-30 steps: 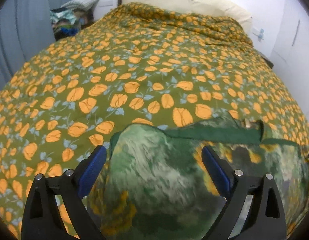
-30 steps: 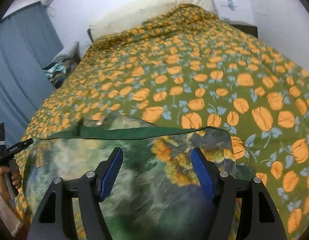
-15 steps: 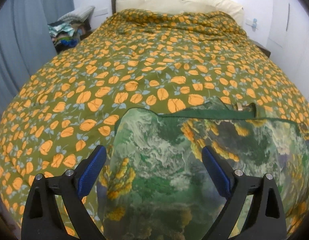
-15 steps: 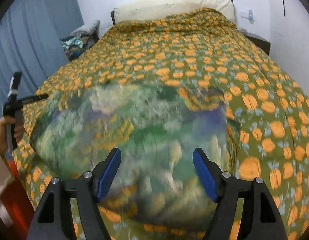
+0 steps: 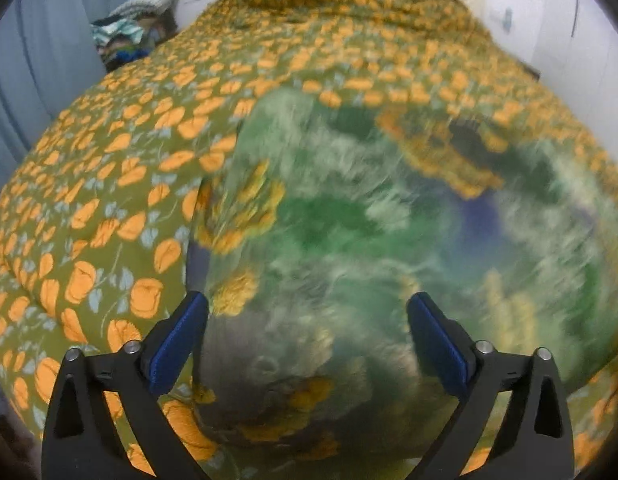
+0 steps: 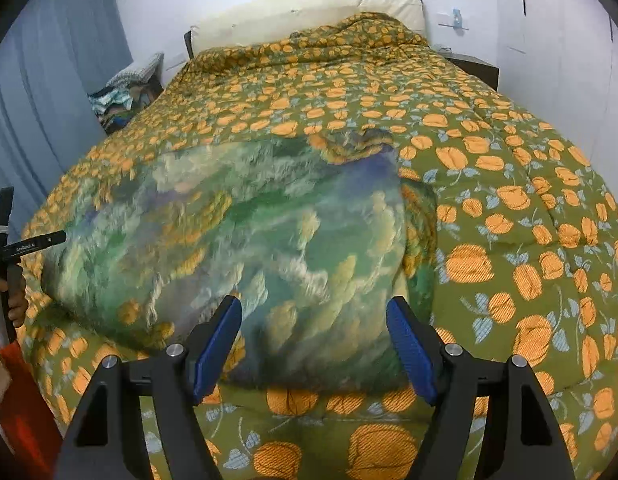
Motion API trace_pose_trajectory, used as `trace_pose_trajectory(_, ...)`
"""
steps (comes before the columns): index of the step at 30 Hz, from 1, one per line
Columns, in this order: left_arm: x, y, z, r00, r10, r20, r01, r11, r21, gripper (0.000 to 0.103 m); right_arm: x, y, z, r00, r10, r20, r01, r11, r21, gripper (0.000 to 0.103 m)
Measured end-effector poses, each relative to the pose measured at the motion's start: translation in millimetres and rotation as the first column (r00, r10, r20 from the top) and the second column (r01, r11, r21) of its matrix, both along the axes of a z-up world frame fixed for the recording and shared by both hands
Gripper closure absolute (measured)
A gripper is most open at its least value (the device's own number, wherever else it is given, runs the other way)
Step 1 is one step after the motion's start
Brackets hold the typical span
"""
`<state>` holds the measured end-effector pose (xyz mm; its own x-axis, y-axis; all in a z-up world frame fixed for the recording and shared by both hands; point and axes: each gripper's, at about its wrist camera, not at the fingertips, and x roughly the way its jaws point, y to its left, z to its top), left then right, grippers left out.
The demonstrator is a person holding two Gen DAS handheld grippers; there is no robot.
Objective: Fold large clothes
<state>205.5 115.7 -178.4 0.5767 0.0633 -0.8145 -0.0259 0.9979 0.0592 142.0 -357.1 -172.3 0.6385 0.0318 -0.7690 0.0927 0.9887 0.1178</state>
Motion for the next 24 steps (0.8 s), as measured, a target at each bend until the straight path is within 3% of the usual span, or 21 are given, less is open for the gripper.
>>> trace_pose_trajectory(3, -0.9, 3.5, -6.3, 1.000, 0.010, 0.010, -0.009, 0.999, -0.031, 0.000, 1.6, -3.8, -16.2, 0.999, -0.035, -0.036, 0.035, 0.999, -0.010, 0.027)
trace_pose_trajectory(7, -8.2, 3.4, -9.1, 0.998, 0.039, 0.049, -0.036, 0.998, -0.048, 0.000, -8.9, -14.6, -14.4, 0.996, -0.085, 0.004, 0.085, 0.996, 0.039, 0.021)
trace_pose_trajectory(10, -14.5, 0.0, -3.3, 1.000, 0.017, 0.006, -0.017, 0.999, -0.028, 0.001, -16.4, -22.0, -17.2, 0.993, -0.117, 0.007, 0.116, 0.988, 0.098, 0.021)
trace_pose_trajectory(13, -28.6, -8.4, 20.5, 0.999, 0.021, 0.032, -0.020, 0.998, -0.057, 0.001, -23.7, -25.4, -7.8, 0.990, -0.131, 0.047, 0.125, 0.986, 0.114, 0.021)
trace_pose_trajectory(17, -23.7, -37.8, 53.3, 0.997, -0.045, 0.055, 0.051, 0.993, -0.111, 0.000, -29.9, -22.4, 7.2, 0.986, -0.120, 0.118, 0.107, 0.988, 0.109, 0.020)
trace_pose_trajectory(19, -6.9, -59.7, 61.1, 0.994, -0.106, 0.000, 0.106, 0.992, -0.063, 0.000, -31.1, -20.2, 11.9, 0.984, -0.113, 0.140, 0.097, 0.988, 0.119, 0.020)
trace_pose_trajectory(21, 7.3, -67.3, 60.4, 0.997, -0.061, -0.055, 0.064, 0.997, 0.049, 0.000, -31.0, -17.9, 16.0, 0.983, -0.101, 0.155, 0.082, 0.989, 0.124, 0.020)
trace_pose_trajectory(24, 14.2, -41.0, 43.1, 0.987, 0.056, -0.149, -0.055, 0.998, 0.013, 0.000, -33.8, -15.8, 19.1, 0.982, -0.090, 0.165, 0.069, 0.989, 0.133, 0.020)
